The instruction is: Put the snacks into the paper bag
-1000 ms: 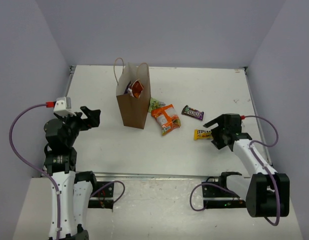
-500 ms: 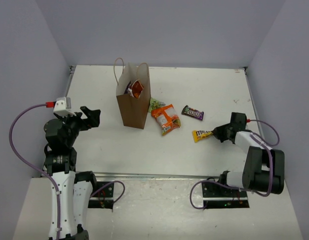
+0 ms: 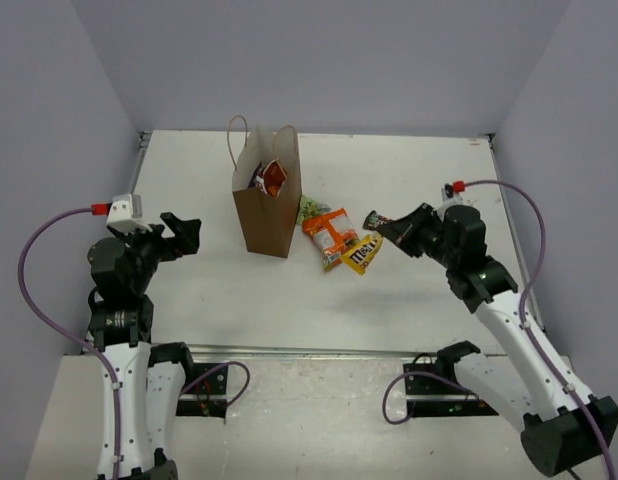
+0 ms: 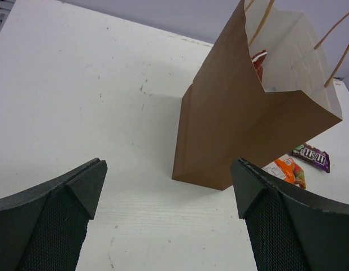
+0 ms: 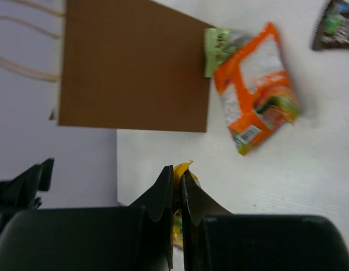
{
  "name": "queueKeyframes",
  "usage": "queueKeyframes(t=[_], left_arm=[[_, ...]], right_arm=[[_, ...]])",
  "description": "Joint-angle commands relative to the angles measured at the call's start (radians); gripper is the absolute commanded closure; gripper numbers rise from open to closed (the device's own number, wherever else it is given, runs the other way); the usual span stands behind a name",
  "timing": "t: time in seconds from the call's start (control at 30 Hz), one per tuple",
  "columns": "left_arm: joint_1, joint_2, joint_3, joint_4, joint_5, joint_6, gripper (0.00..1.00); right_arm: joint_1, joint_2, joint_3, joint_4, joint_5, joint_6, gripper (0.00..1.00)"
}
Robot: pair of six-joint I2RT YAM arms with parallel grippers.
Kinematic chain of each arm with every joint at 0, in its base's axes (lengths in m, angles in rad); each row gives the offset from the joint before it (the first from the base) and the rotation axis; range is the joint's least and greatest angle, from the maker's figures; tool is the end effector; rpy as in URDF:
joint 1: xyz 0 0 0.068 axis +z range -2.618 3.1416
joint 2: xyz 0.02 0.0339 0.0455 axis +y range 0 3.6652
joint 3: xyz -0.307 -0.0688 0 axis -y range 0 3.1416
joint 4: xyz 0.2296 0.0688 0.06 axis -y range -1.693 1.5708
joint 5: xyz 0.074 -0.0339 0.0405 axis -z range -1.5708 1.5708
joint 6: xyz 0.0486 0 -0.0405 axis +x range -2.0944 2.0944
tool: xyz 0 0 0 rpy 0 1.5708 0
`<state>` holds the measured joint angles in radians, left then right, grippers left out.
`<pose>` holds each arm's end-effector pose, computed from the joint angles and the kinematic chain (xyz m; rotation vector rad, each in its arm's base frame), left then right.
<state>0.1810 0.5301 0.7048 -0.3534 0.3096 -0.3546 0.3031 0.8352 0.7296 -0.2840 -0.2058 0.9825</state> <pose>0.0904 0.0015 0.3463 -0.2420 1.7408 -0.3972 0.1508 0.0576 0.3304 0.5620 2.0262 1.0164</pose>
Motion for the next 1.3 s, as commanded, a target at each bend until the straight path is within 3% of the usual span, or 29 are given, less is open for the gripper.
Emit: queueKeyframes(t=[0.0,0.37,0.57,1.17,1.2,1.23,1.27], left_arm=[[0.005,-0.002,-0.007,0.030,-0.003,0.014,0.00],[0.005,0.005,-0.008,0.030,-0.006,0.014,0.00],[0.005,0.007,-0.008,0.030,-0.007,0.013,0.00],[0.005,0.010,-0.007,0.033,-0.006,0.014,0.00],[0.005,0.008,-0.007,0.031,-0.004,0.014,0.00],[0.006,0.010,-0.007,0.031,-0.004,0.014,0.00],[0.005,0.011,-0.007,0.031,-0.001,0.016,0.00]], right_arm=[[0.122,0.102,0.249,-0.065,-0.035,-0.192,1.00],[0.410,0.617,1.004,-0.257,0.045,-0.498,1.00],[0.435,0.869,1.315,-0.303,0.043,-0.584,1.00],[0.435,1.130,1.611,-0.058,0.123,-0.689,1.00],[0.435,1.134,1.607,-0.052,0.128,-0.689,0.91],[0.435,1.134,1.601,-0.052,0.140,-0.691,0.66],[0.435,1.133,1.593,-0.052,0.154,-0.696,0.53]])
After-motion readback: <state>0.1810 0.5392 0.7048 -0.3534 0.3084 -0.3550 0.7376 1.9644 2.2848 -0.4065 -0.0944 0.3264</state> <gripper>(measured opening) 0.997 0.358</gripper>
